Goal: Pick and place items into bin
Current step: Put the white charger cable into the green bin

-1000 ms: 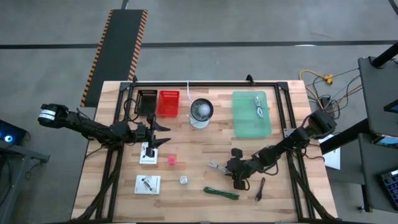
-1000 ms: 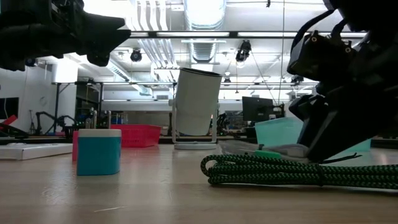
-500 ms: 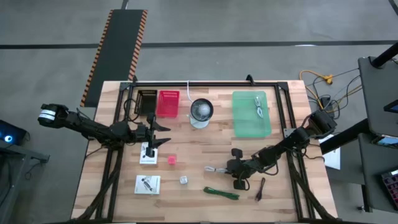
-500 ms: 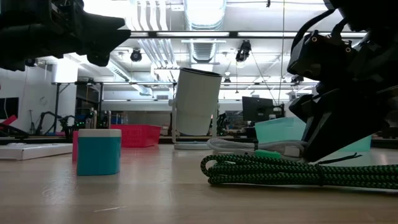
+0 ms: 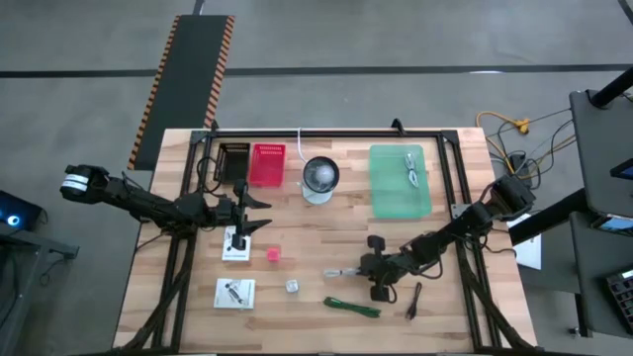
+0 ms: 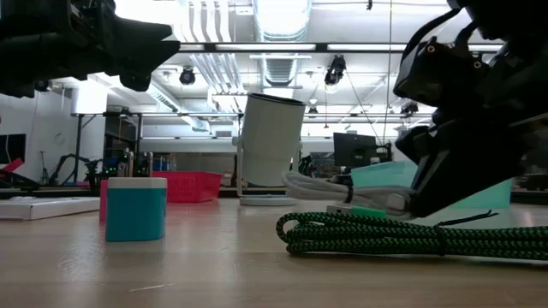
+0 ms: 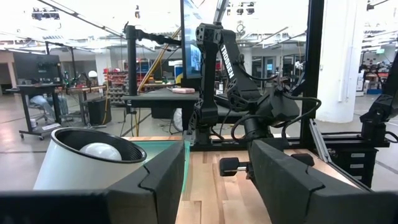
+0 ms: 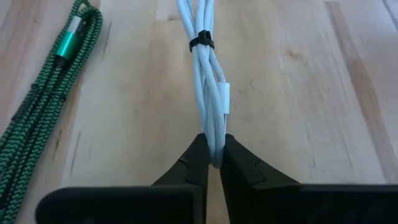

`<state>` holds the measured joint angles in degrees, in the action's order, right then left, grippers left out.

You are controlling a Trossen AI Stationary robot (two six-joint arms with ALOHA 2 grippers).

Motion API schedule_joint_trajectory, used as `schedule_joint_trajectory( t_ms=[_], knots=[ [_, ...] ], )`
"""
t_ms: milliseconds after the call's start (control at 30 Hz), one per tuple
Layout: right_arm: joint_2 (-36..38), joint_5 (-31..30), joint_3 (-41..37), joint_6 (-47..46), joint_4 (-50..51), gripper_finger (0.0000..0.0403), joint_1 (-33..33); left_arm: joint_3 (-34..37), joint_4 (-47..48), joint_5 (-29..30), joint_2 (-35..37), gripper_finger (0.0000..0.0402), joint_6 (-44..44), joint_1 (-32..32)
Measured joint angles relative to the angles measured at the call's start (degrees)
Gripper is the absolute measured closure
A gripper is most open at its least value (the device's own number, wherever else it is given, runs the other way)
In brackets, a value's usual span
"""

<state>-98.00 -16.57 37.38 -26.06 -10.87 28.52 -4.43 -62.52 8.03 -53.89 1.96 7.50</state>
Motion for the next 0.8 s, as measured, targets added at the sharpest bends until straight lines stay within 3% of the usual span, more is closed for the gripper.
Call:
schedule_joint_trajectory(
  t_ms=[467, 800],
  knots=[
    [1.1, -0.2, 2.9, 1.2, 6.1, 0.0389, 0.1, 0.0, 0.0, 0.0, 0.0, 0.0230, 0.0, 0.0],
    [7.0, -6.4, 3.0, 2.2, 11.5, 0.0390, 0.4, 0.0, 0.0, 0.0, 0.0, 0.0230, 0.0, 0.0]
  ],
)
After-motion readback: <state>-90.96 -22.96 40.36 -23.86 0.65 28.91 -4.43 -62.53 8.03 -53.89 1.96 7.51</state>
